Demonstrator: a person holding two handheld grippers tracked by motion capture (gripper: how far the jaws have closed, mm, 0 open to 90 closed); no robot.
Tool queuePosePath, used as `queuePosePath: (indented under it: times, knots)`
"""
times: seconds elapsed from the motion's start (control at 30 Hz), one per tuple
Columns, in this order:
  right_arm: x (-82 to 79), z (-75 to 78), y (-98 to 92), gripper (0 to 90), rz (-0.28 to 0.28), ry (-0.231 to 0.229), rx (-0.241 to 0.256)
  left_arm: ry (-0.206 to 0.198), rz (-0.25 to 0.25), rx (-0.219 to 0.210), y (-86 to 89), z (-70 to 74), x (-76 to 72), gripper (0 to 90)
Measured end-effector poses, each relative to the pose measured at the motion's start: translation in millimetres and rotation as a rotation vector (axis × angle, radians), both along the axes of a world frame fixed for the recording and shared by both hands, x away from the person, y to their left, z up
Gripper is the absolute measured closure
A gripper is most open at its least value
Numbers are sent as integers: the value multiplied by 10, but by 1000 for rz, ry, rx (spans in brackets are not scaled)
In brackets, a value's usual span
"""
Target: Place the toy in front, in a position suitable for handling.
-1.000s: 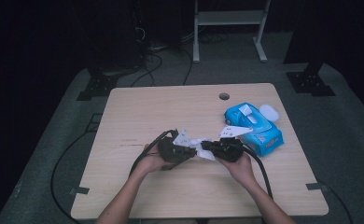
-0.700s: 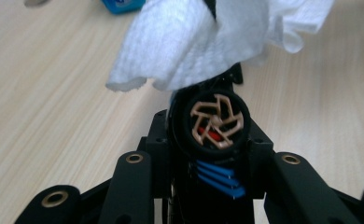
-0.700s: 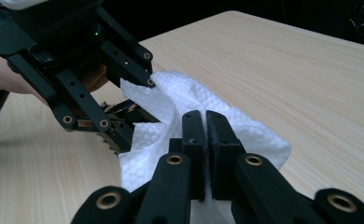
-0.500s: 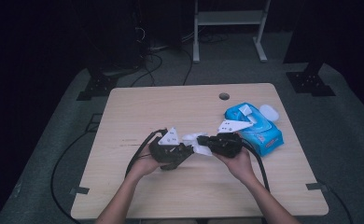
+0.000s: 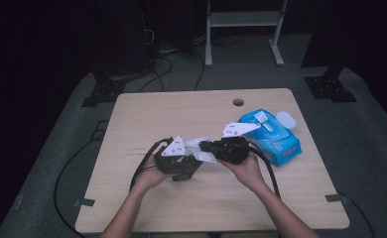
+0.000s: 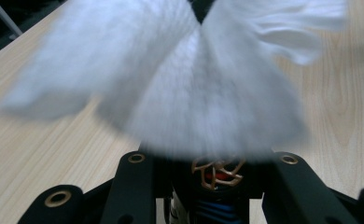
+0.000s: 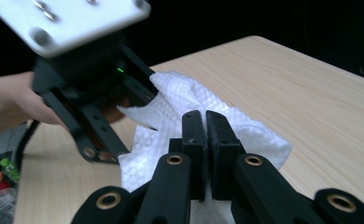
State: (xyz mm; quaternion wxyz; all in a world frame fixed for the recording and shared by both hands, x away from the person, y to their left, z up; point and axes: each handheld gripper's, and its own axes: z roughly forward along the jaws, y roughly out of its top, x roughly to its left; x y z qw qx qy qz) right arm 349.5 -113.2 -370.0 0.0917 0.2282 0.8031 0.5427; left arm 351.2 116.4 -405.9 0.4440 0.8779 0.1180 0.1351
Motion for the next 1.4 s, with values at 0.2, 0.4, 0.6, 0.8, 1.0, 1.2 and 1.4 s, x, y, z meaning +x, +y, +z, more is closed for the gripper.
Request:
queuePosePath:
  times: [0.2, 0.4, 0.6, 0.8, 1.0, 1.2, 1.4]
  knots:
    - [-11, 3, 30, 865, 40, -6, -47, 5, 5, -30, 55, -10, -15, 651]
    - [25, -56, -65, 865, 15, 21, -77, -1, 6, -21, 66, 1, -22, 652]
    - [-43, 91, 81, 866, 76, -13, -69, -22, 5, -8, 29, 51, -25, 656]
    - [-39, 130, 137, 866, 99, -22, -68, -28, -1, -26, 35, 75, -28, 661]
    - [42, 7, -15, 865, 47, 11, -71, -27, 4, -33, 61, 70, -28, 668]
    - [114, -157, -123, 866, 6, 66, -48, -26, 1, -30, 57, 71, -30, 669]
    - [149, -375, -144, 865, -7, 123, -33, -31, -3, -22, 49, 74, -26, 669]
